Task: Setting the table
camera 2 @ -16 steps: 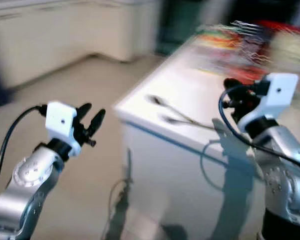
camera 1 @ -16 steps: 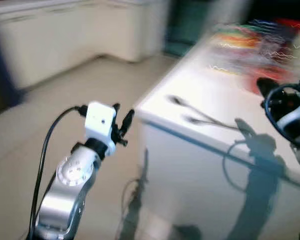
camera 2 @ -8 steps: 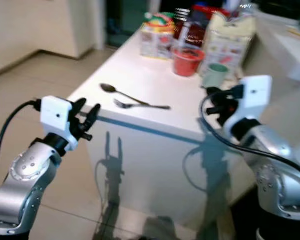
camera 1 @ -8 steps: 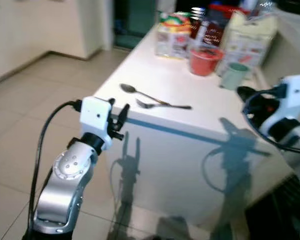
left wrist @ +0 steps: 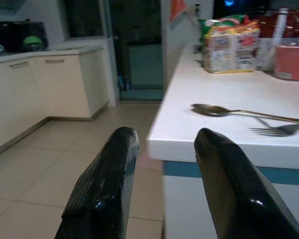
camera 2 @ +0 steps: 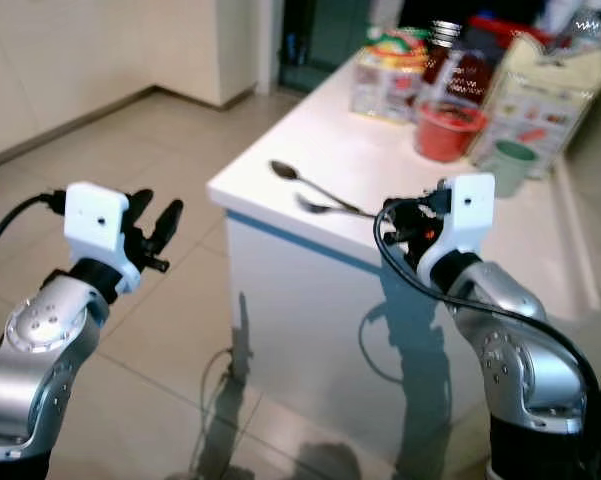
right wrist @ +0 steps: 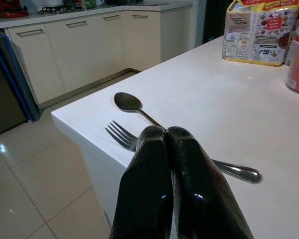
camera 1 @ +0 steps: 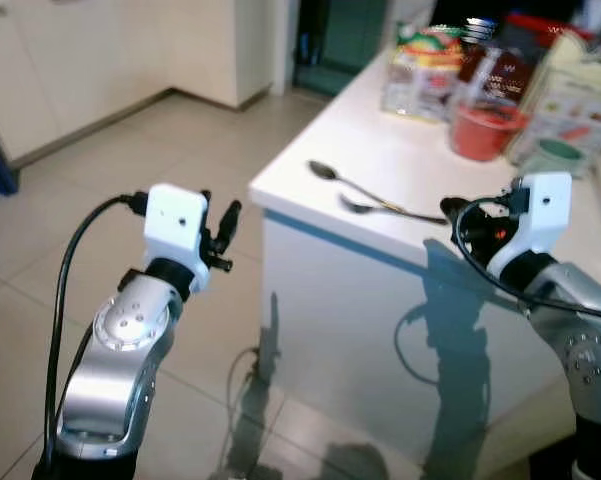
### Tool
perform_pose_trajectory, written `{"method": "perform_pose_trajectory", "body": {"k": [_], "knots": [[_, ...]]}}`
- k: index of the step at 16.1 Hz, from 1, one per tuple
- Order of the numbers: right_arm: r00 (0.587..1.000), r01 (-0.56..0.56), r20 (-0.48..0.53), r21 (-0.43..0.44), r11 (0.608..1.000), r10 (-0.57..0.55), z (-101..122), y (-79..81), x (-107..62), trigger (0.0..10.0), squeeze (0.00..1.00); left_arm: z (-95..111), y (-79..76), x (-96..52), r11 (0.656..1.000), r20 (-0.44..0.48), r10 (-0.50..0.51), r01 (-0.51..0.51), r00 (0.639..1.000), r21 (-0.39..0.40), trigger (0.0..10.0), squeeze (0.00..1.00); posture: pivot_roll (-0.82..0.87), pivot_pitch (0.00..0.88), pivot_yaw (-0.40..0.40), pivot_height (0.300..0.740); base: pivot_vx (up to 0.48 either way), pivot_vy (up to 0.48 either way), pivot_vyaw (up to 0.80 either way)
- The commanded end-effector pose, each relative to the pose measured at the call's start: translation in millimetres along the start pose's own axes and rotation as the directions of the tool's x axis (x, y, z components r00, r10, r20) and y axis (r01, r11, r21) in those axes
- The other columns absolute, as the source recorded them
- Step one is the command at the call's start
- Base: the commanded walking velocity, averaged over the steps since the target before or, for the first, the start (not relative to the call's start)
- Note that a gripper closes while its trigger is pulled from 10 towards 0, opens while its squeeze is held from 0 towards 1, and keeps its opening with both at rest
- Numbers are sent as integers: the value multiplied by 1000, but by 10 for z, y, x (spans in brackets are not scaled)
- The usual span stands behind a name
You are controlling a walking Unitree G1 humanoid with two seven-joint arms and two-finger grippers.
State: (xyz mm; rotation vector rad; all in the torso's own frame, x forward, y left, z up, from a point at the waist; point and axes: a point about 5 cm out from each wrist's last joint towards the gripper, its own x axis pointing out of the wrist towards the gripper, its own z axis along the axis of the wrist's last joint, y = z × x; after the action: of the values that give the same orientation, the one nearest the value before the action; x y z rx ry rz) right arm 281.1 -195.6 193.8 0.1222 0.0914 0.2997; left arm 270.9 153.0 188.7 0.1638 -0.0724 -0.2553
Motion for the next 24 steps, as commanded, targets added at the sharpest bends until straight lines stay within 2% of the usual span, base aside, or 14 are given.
{"method": "perform_pose_trajectory", "body": {"k": [1,6,12,15,17,20,24], "knots": [[999,52,16,3,999,-52,16,-93,-22,10000,0,49,-40,42,1000,14,-4,4,1000,3,10000,0,84,0,-77,740,0,0,0],[991,125,40,-6,992,-124,40,-203,-83,10000,0,73,-99,102,999,36,-52,52,998,-3,10000,0,67,0,-38,740,176,0,0],[990,125,77,-39,991,-121,127,-200,-100,10000,0,78,-113,127,998,44,-61,61,997,-14,10000,0,59,0,-31,740,349,0,-251],[990,103,106,-103,989,-92,285,-211,-70,10000,0,91,-104,117,998,50,-57,58,997,-14,10000,0,60,0,-40,740,352,0,533],[989,48,145,-123,991,-29,449,-195,-40,10000,0,104,-110,85,998,53,-60,61,997,-9,10000,0,62,0,-42,740,315,0,0],[985,-15,169,-157,988,42,546,-165,-30,10000,0,88,-121,54,998,39,-63,63,997,10,10000,0,71,0,-56,740,0,0,0],[982,-29,180,-154,988,57,568,-187,-17,10000,0,88,-109,31,998,39,-62,61,997,12,10000,0,82,0,-64,740,0,0,0]]}}
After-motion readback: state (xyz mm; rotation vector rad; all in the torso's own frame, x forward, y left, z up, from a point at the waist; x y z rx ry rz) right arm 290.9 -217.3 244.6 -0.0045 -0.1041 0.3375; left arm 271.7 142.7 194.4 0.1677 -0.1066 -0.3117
